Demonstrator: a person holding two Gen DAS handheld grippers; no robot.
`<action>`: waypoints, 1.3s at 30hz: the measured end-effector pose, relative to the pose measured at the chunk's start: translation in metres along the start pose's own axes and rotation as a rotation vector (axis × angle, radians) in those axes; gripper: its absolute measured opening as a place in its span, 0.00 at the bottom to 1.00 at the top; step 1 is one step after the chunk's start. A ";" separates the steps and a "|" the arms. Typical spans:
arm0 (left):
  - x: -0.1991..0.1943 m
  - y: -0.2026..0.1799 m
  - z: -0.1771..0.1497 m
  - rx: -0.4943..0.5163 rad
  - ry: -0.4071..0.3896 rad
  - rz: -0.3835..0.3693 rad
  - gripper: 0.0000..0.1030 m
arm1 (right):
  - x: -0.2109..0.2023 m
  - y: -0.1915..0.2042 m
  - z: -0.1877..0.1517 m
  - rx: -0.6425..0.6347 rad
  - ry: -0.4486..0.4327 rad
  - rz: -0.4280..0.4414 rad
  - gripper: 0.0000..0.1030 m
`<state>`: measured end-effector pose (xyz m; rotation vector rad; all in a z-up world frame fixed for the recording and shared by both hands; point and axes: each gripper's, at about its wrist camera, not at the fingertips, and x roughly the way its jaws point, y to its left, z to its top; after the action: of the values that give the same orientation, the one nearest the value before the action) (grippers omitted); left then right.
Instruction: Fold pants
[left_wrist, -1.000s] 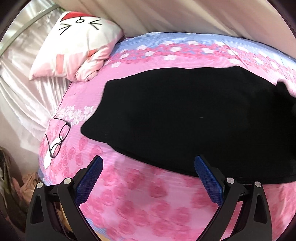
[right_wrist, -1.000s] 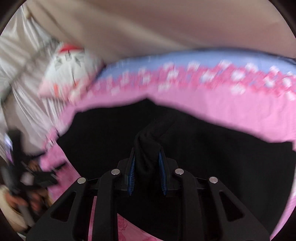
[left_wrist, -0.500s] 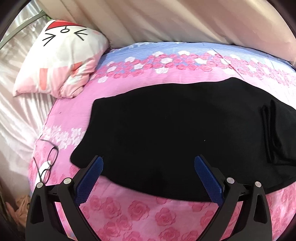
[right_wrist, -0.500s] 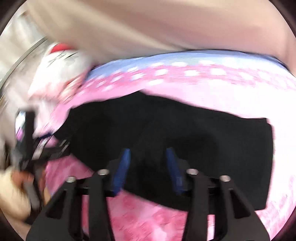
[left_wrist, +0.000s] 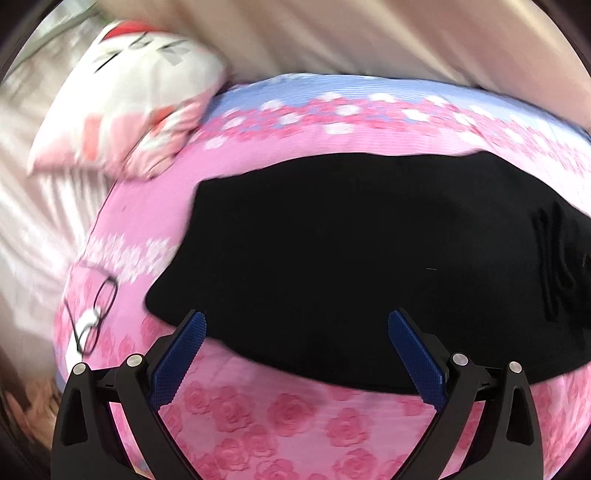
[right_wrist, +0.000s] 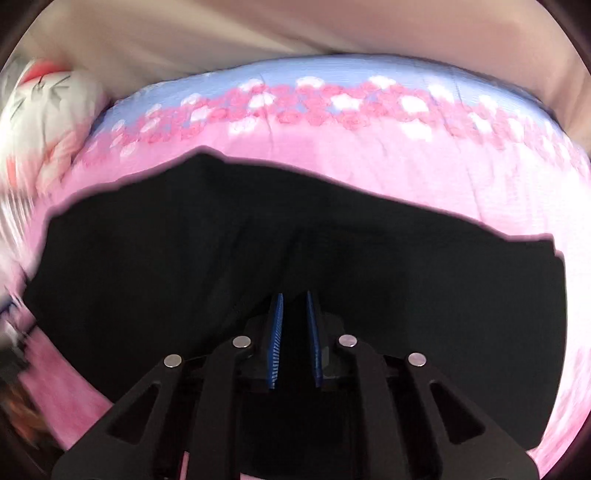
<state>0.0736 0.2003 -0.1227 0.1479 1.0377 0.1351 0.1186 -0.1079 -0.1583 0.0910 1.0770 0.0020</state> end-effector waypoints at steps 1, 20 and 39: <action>0.003 0.011 0.000 -0.035 0.012 -0.005 0.95 | -0.007 0.003 0.003 0.016 -0.013 0.017 0.15; -0.010 0.190 -0.100 -0.362 0.110 0.253 0.95 | 0.013 0.392 -0.037 -0.923 -0.193 0.103 0.50; -0.027 0.161 -0.064 -0.297 0.035 0.207 0.95 | -0.069 0.208 0.062 -0.166 -0.132 0.496 0.00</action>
<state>-0.0017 0.3571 -0.1017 -0.0181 1.0240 0.4782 0.1491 0.0913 -0.0529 0.2033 0.8967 0.5242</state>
